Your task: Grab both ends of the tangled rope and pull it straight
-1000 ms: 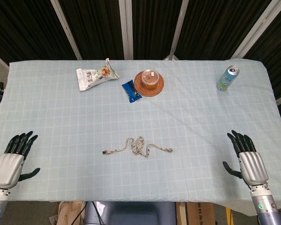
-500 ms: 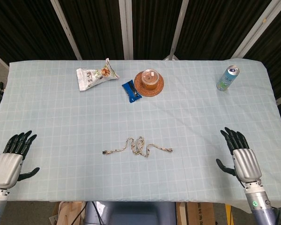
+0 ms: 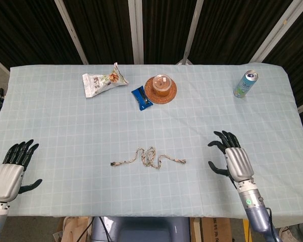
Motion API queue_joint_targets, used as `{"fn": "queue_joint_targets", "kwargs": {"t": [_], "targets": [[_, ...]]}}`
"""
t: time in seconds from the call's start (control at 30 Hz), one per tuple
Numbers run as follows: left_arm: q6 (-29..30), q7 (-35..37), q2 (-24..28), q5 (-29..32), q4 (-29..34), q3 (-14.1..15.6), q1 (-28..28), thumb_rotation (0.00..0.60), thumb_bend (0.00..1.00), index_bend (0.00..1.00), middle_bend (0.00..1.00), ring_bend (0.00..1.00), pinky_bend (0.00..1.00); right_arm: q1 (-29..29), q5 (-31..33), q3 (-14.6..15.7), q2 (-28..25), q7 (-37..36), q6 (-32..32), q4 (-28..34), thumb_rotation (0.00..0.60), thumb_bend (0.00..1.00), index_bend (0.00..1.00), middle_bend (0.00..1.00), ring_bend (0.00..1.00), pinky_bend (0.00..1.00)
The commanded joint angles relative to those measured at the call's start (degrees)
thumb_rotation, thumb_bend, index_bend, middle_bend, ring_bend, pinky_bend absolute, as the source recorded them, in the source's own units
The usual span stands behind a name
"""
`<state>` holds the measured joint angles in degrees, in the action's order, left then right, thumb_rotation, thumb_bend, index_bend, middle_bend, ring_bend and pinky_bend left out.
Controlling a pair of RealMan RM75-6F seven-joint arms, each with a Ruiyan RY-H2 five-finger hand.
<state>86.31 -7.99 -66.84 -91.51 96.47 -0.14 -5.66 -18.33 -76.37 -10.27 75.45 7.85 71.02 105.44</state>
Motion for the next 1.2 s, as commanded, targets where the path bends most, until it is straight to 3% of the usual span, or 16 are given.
{"fn": "queue_joint_targets", "kwargs": {"t": [0.03,0.4,0.6,0.87,1.2], "targets": [[-0.08,0.23,0.07,0.02,0.01,-0.03,-0.06,0.6,0.03,0.0,0.0,0.0,0.0,-3.38,3.63,-1.26,5.18,5.61,-2.35,0.33,0.6,0.32,0.4,0.17,0.0,0.0],[-0.33,1.03,0.3,0.18,0.03,-0.16,-0.27,0.6,0.03,0.0,0.0,0.0,0.0,-8.3,11.16,-1.05,19.01,14.77,-3.8,-6.54,0.6,0.32,0.43,0.17,0.0,0.0],[-0.53,1.74,0.46,0.58,0.1,-0.38,-0.42,0.6,0.03,0.0,0.0,0.0,0.0,-9.87,13.69,-1.67,23.53,16.32,-4.1,-11.48,0.6,0.32,0.43,0.17,0.0,0.0],[-1.1,2.53,0.69,0.94,0.16,-0.39,-0.64,0.6,0.03,0.0,0.0,0.0,0.0,-10.5,16.37,-2.25,25.5,16.42,-4.51,-15.77,0.6,0.32,0.5,0.19,0.0,0.0],[-1.23,2.16,0.65,0.89,0.62,-0.12,-0.59,0.6,0.03,0.0,0.0,0.0,0.0,-10.39,17.03,-1.98,25.29,15.26,-4.71,-16.47,0.6,0.33,0.56,0.21,0.0,0.0]]}}
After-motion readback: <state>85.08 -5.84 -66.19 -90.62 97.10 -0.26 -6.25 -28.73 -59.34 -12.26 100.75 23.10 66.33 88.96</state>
